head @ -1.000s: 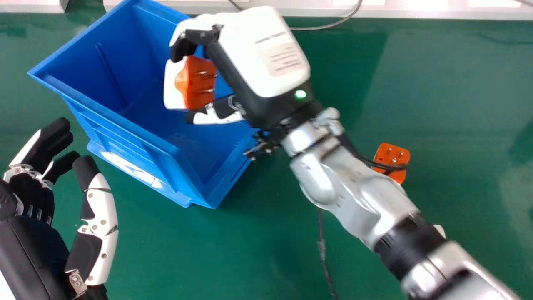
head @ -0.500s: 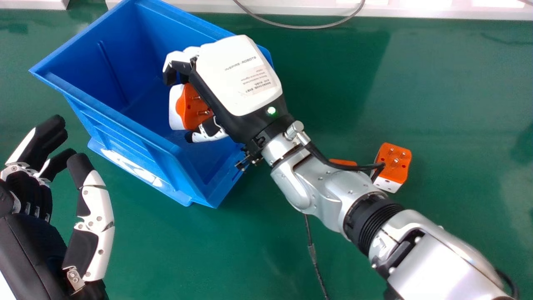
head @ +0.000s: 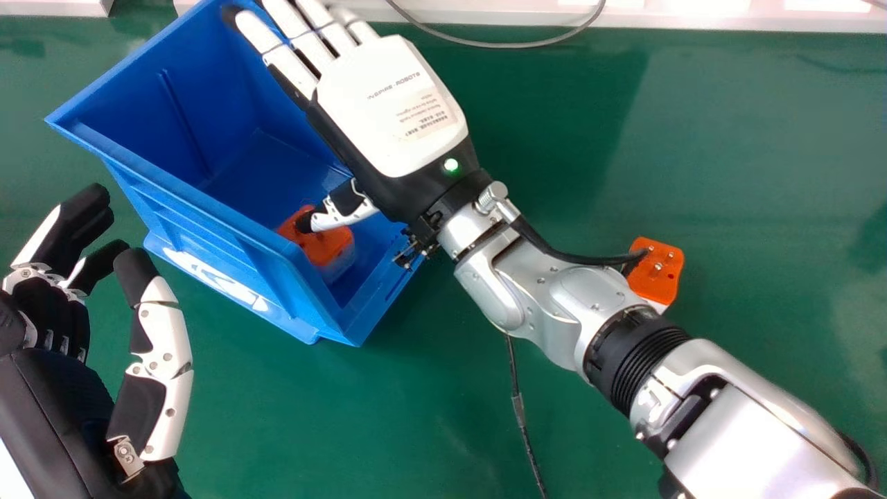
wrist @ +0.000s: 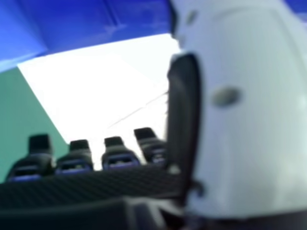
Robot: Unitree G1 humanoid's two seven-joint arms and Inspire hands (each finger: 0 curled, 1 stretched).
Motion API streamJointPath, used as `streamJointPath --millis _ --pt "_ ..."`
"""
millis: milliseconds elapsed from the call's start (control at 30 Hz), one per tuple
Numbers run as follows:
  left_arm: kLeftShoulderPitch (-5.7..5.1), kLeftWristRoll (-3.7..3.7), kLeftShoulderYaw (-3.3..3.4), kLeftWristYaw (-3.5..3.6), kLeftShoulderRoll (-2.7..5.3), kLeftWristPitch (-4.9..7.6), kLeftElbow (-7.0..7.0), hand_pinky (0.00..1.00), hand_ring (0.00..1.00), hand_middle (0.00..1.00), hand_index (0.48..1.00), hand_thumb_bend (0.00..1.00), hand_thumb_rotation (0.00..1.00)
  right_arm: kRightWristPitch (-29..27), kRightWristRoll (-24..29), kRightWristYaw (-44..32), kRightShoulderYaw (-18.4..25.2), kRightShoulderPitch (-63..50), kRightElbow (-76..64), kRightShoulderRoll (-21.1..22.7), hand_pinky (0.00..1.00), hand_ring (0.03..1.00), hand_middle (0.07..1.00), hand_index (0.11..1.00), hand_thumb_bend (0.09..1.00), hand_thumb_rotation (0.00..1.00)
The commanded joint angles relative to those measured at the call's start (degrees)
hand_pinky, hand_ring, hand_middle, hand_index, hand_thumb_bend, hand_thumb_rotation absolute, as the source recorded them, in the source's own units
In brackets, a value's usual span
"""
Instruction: Pick all objects and put in blue box
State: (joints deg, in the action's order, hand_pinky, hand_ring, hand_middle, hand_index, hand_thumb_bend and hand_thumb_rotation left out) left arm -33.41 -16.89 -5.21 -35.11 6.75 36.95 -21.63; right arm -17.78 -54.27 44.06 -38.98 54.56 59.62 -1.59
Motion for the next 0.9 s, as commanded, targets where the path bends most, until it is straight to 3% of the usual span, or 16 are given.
streamJointPath --millis 0,133,300,433,500,633,800,867 --pt "-0.56 -0.77 0.06 -0.18 3.67 1.43 -0.86 0.68 0.74 0.73 0.75 0.24 0.0 -1.4 1.0 0.6 0.5 -0.8 -4.1 0.9 1.0 1.0 1.0 1.0 0.931 0.23" --pt "-1.37 -0.62 -0.74 -0.24 3.95 1.95 -1.13 0.68 0.74 0.73 0.748 0.24 0.0 -2.6 2.3 -0.5 2.4 -5.2 -13.8 3.6 1.0 1.0 1.0 1.0 0.929 0.26" --pt "-2.58 -2.16 -1.13 -1.11 4.63 1.78 -1.57 0.68 0.73 0.73 0.745 0.26 0.0 0.6 4.4 -7.8 6.3 -17.2 -35.6 8.5 0.95 1.0 1.0 1.0 0.946 0.45" --pt "-3.13 -2.85 -1.41 -1.3 4.63 1.45 -1.91 0.68 0.73 0.72 0.746 0.26 0.0 3.2 6.2 -13.4 10.4 -29.7 -54.8 11.4 0.98 1.0 1.0 1.0 0.977 0.42" --pt "-3.14 -2.5 -1.5 -1.26 4.49 1.55 -1.84 0.68 0.73 0.72 0.745 0.26 0.0 5.3 6.5 -16.0 12.7 -35.5 -63.4 12.3 1.0 1.0 1.0 1.0 0.997 0.38" --pt "-3.18 -0.97 -2.17 -0.82 4.21 1.83 -1.72 0.68 0.73 0.72 0.741 0.25 0.0 9.8 5.5 -20.4 17.2 -45.1 -74.3 13.9 1.0 1.0 1.0 1.0 1.0 0.43" --pt "-3.7 -1.08 -2.41 -0.94 4.39 1.76 -1.94 0.68 0.73 0.72 0.738 0.25 0.0 18.9 2.8 -31.3 22.7 -53.6 -84.6 15.5 1.0 1.0 1.0 1.0 1.0 0.46" --pt "-3.92 -0.62 -2.57 -0.85 4.28 1.87 -1.95 0.68 0.74 0.72 0.738 0.25 0.0 23.1 1.6 -35.8 24.8 -55.9 -87.5 15.6 1.0 1.0 1.0 1.0 1.0 0.45"
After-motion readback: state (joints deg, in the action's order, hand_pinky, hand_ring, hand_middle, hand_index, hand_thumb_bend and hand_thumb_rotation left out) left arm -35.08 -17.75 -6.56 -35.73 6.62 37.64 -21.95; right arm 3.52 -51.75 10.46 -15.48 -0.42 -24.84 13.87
